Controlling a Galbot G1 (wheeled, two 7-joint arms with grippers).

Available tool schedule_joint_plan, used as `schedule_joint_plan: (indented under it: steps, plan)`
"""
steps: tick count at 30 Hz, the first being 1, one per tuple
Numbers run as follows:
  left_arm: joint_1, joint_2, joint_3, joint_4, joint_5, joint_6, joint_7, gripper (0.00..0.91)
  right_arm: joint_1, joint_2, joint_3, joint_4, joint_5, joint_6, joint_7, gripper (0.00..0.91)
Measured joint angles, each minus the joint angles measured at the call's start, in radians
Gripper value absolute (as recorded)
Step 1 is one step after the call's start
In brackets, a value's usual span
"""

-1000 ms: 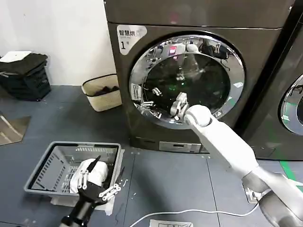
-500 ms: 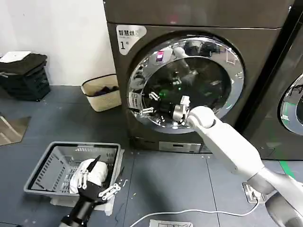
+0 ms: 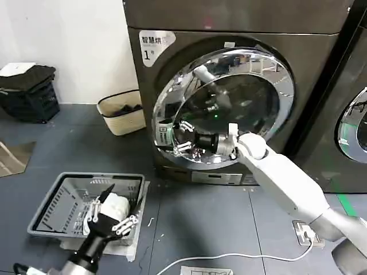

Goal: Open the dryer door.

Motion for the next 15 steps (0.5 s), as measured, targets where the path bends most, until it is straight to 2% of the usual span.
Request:
schedule_joint_plan:
  steps: [15]
  plan:
    - [-0.201, 0.133, -0.054, 0.135, -0.184, 0.045, 0.032, 0.907, -0.059, -0.075, 0.043, 0.108, 0.020, -0.002, -0.109, 0.907]
